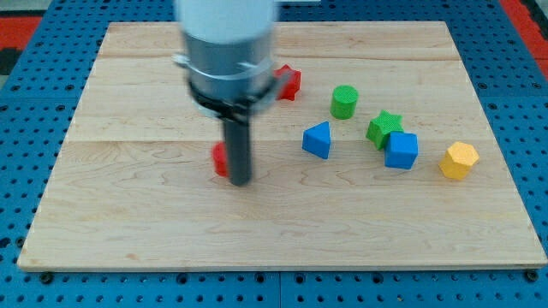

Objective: Move the red circle into the yellow heart

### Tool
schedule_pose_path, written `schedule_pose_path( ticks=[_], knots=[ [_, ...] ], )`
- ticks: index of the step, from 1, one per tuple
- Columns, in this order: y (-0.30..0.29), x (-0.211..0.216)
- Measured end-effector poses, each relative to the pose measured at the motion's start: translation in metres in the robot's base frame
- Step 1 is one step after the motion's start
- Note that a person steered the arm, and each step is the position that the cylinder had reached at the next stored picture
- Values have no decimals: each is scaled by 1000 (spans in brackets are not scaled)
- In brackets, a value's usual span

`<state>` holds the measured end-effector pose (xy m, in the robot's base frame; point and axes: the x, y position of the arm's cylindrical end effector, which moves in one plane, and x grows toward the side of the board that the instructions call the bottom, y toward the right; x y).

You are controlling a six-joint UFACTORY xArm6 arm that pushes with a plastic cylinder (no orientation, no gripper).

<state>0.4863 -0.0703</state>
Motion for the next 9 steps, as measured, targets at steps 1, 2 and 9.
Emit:
schedule_pose_path(
  ticks=[1, 2, 9],
  knots=[
    [-8, -9],
    [-45, -11],
    [27, -123]
  ],
)
